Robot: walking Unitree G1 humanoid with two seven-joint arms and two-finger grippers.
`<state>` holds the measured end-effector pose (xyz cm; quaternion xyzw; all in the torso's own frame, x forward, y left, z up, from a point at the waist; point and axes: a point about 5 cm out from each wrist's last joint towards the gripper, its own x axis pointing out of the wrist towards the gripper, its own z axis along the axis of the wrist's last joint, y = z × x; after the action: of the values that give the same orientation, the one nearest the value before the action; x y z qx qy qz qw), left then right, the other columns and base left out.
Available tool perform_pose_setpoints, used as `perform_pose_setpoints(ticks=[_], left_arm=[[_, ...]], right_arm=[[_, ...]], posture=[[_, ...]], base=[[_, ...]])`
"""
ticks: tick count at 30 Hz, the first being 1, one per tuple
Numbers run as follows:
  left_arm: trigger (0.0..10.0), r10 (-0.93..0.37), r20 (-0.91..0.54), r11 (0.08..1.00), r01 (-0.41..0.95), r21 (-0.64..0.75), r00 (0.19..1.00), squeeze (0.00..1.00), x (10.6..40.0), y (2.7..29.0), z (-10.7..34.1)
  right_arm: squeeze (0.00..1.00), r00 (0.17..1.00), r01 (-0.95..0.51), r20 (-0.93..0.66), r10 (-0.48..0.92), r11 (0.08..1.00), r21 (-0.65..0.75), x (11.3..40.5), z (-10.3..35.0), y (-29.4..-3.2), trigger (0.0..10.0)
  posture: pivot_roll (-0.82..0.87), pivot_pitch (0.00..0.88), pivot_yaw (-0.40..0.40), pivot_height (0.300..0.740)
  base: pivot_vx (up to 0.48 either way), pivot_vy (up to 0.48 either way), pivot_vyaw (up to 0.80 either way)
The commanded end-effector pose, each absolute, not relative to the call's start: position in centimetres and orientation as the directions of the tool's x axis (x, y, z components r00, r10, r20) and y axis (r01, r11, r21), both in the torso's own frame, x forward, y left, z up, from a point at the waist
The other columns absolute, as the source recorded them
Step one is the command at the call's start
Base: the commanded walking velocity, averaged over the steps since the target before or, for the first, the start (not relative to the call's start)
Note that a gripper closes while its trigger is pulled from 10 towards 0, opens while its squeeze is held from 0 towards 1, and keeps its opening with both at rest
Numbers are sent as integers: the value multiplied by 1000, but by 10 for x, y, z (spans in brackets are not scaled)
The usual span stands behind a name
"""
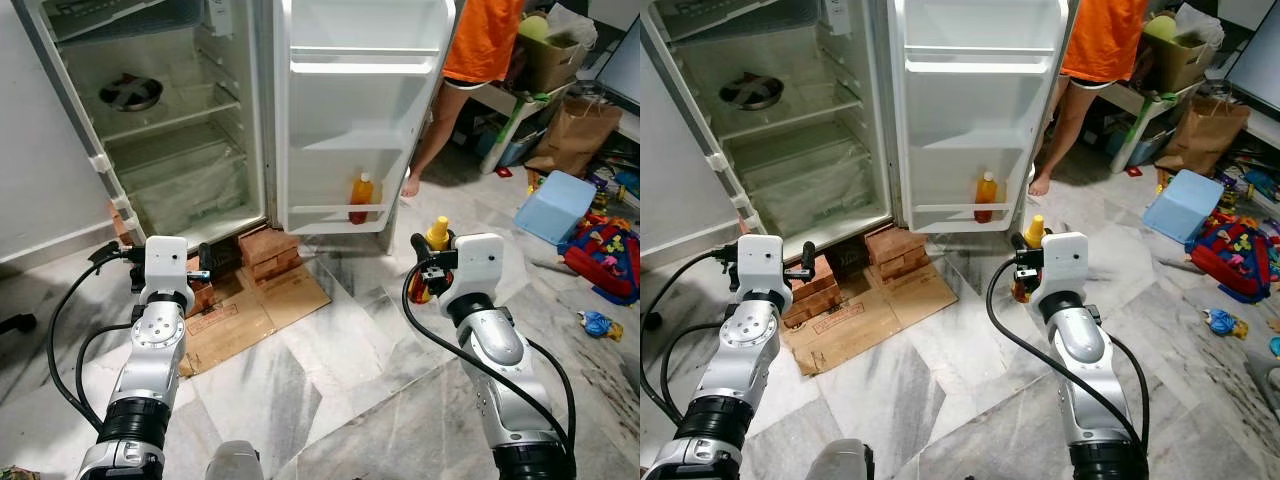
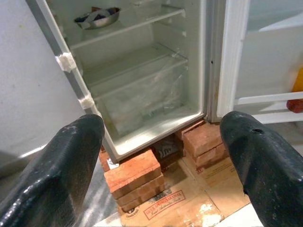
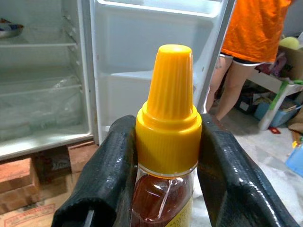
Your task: Restocking fridge
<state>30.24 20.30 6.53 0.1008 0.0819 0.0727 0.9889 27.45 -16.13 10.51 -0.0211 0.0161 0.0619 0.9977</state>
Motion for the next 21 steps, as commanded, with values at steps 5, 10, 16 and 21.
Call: perform_pose_setpoints(ticks=[5,10,16,21], left_arm=[[10000,153,-153,966,-116,231,976,0,306,204,66],[10000,159,-153,966,-121,229,975,0,306,204,65],[10000,163,-154,965,-124,232,975,0,306,203,64],[10000,168,-157,964,-129,233,973,0,306,203,64]], right_arm=[[0,992,-122,39,123,992,-41,285,120,-158,10000],[0,990,-130,45,132,991,-41,287,121,-156,10000],[0,987,-155,46,157,987,-35,288,122,-152,10000],[0,980,-192,47,193,981,-32,289,122,-147,10000]], posture=[[52,0,-38,740],[53,0,-40,740],[54,0,-44,740],[54,0,-45,740]], base=[[458,0,0],[450,0,0],[440,0,0],[438,0,0]])
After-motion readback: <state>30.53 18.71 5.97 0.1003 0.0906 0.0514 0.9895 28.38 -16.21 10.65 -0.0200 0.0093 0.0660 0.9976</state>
